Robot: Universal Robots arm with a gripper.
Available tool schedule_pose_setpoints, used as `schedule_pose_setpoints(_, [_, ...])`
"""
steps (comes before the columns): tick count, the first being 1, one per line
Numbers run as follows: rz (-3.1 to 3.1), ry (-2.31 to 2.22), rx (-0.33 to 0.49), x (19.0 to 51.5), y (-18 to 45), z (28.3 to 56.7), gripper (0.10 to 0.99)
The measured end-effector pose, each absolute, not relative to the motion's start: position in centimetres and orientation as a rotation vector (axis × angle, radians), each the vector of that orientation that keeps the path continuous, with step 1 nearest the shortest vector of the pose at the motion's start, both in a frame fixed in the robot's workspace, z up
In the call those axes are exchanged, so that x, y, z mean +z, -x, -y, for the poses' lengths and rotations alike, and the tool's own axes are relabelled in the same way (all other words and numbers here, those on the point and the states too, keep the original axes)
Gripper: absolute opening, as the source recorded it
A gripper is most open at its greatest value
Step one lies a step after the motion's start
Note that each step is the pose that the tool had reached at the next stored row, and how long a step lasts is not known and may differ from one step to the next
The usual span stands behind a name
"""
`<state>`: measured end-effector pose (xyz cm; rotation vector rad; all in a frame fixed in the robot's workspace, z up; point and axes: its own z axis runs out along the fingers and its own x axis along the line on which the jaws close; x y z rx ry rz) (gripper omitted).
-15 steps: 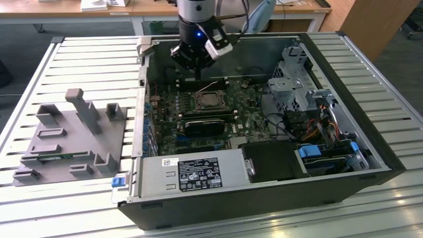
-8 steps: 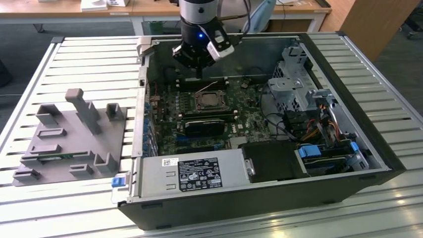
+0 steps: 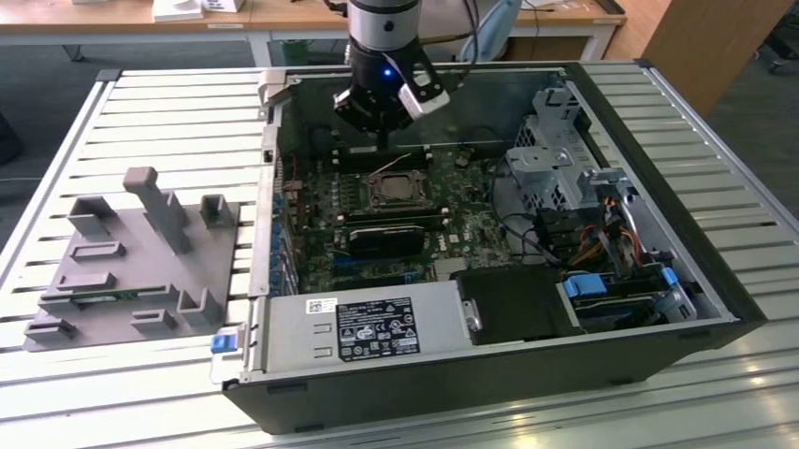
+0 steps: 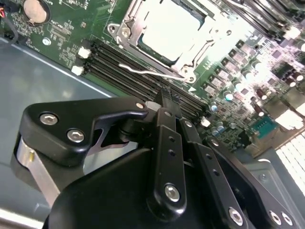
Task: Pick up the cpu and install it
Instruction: 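Install the first cpu locking lever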
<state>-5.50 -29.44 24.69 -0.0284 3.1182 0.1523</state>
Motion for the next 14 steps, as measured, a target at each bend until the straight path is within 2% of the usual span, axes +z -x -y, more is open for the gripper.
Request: schedule_pose_setpoints(14, [-3.128,0.026,0.159,23.0,4.5,29.4,0.106])
